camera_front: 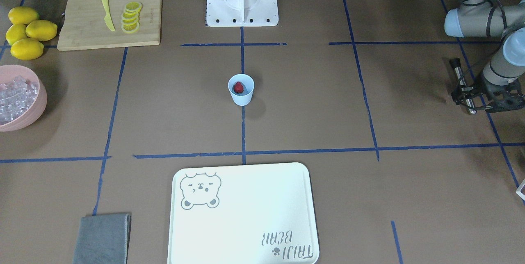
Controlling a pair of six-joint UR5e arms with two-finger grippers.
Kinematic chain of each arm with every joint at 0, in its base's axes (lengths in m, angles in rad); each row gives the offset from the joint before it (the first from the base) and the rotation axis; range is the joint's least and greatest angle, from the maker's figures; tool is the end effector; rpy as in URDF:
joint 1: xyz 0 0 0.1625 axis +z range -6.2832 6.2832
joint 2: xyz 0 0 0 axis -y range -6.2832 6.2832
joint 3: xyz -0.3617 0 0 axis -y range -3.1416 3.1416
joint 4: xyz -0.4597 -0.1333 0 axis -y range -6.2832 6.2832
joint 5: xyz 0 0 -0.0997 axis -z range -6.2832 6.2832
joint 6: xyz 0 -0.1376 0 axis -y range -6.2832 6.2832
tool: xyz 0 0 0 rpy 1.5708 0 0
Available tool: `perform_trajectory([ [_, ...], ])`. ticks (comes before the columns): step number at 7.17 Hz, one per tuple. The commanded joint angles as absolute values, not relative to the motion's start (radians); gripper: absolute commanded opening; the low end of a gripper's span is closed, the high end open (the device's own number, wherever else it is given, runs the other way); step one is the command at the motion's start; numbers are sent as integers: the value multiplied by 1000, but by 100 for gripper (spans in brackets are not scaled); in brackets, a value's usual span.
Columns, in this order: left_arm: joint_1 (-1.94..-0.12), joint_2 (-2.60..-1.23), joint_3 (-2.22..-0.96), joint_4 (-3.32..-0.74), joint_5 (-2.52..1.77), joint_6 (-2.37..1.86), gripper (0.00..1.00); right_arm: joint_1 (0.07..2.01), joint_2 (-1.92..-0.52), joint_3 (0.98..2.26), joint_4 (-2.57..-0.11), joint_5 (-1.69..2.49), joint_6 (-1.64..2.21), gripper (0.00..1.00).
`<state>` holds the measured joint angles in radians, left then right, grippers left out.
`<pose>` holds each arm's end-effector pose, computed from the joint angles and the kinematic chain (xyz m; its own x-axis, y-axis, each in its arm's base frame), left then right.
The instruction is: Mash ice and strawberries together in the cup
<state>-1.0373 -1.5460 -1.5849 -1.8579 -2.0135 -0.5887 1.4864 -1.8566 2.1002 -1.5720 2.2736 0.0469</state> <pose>0.2312 -0.5377 0.6214 0.8693 0.0059 -0.4943 -0.0079 1.0000 -0.0019 0.0049 -0.4682 0.4766 0.7503 -0.1733 0.6380 0.0467 0.9765 0.2104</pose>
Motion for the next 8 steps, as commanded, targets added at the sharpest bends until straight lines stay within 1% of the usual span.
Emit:
perform_trajectory([
  [1, -1067, -1504, -1716, -1853, -2042, -583, 99, 1486, -1856, 2089, -1600, 2275, 45, 100],
  [2, -1134, -1470, -1759, -1847, -2156, -515, 99, 1486, -1852, 2088, -1641, 2275, 13, 100],
  [3, -1257, -1462, -1752, -1839, -2259, -362, 99, 1488, -1844, 2057, -1696, 2275, -111, 100],
  [5, -1449, -1465, -1753, -1661, -2365, -107, 99, 1523, -1841, 1979, -1741, 2263, -271, 100],
  [6, -1503, -1463, -1759, -1594, -2368, -36, 100, 1523, -1841, 1956, -1741, 2261, -284, 100],
  [8, -1526, -1465, -1813, -1435, -2370, -29, 100, 1525, -1841, 1930, -1743, 2261, -284, 100],
])
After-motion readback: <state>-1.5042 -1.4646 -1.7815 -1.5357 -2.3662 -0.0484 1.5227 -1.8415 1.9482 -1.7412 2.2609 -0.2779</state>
